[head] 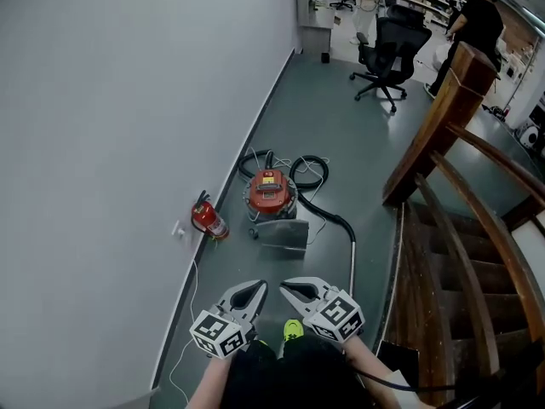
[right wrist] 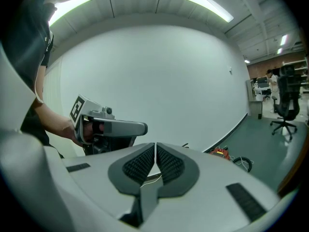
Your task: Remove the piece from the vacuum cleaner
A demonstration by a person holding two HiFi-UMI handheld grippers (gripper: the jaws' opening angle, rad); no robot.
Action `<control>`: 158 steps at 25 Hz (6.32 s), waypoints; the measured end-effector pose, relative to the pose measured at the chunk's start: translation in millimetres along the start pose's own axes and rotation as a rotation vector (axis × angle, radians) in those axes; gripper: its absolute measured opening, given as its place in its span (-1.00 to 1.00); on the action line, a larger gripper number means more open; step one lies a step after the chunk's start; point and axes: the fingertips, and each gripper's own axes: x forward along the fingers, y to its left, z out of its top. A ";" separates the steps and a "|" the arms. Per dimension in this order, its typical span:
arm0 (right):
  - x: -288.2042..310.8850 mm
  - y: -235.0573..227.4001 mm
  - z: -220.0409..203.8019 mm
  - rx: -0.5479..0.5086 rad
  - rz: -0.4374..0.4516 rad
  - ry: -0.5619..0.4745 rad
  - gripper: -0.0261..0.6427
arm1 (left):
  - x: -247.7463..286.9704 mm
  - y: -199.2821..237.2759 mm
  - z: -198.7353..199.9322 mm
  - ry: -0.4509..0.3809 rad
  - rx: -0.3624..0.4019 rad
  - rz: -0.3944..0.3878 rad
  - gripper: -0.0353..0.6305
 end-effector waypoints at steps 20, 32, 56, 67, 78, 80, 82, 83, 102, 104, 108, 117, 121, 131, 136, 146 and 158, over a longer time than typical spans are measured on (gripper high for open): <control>35.8 -44.9 20.1 0.035 -0.068 -0.001 -0.88 | 51.7 39.8 13.3 0.086 0.067 -0.132 -0.87; 71.8 -91.5 40.8 0.054 -0.112 0.043 -0.88 | 88.8 85.3 37.5 0.086 0.031 -0.196 -0.87; 122.9 -159.6 91.1 0.067 -0.204 0.039 -0.88 | 133.4 145.3 83.0 0.135 0.107 -0.311 -0.87; 139.8 -187.6 83.8 0.040 -0.208 0.096 -0.88 | 144.3 174.9 69.3 0.182 0.126 -0.312 -0.87; 126.2 -233.0 47.6 0.033 -0.092 0.150 -0.86 | 194.5 182.5 39.5 0.199 0.075 -0.186 -0.86; 124.3 -234.7 34.5 0.059 -0.073 0.155 -0.83 | 199.3 178.3 25.6 0.221 0.070 -0.171 -0.86; 128.0 -238.0 22.5 0.071 -0.058 0.172 -0.80 | 205.7 178.5 13.6 0.225 0.054 -0.161 -0.86; 131.2 -240.9 16.7 0.073 -0.051 0.183 -0.78 | 209.7 180.0 8.7 0.226 0.052 -0.159 -0.86; 168.5 -299.0 -89.5 0.053 -0.043 0.306 -0.67 | 262.3 223.6 -78.1 0.282 0.116 -0.174 -0.68; 172.5 -299.5 -101.8 0.054 -0.042 0.317 -0.64 | 264.1 227.1 -90.6 0.296 0.128 -0.177 -0.65; 184.1 -304.0 -130.6 0.023 -0.039 0.354 -0.59 | 268.6 238.5 -118.9 0.325 0.137 -0.184 -0.57; 209.2 -325.6 -184.9 0.015 -0.055 0.388 -0.51 | 275.9 264.3 -180.5 0.362 0.150 -0.175 -0.50; 220.8 -328.6 -201.6 0.001 -0.044 0.398 -0.49 | 278.5 277.1 -200.7 0.369 0.158 -0.157 -0.49; 249.3 -354.4 -259.8 -0.058 -0.037 0.463 -0.45 | 303.2 312.0 -252.3 0.413 0.261 -0.170 -0.46; 260.1 -366.3 -281.7 -0.086 -0.030 0.511 -0.43 | 309.9 325.4 -283.0 0.457 0.267 -0.174 -0.42; 272.9 -394.9 -312.0 -0.146 -0.043 0.611 -0.24 | 333.2 352.2 -315.0 0.542 0.310 -0.189 -0.22; 285.2 -417.9 -339.7 -0.206 -0.061 0.707 -0.18 | 346.4 378.8 -347.5 0.612 0.331 -0.176 -0.21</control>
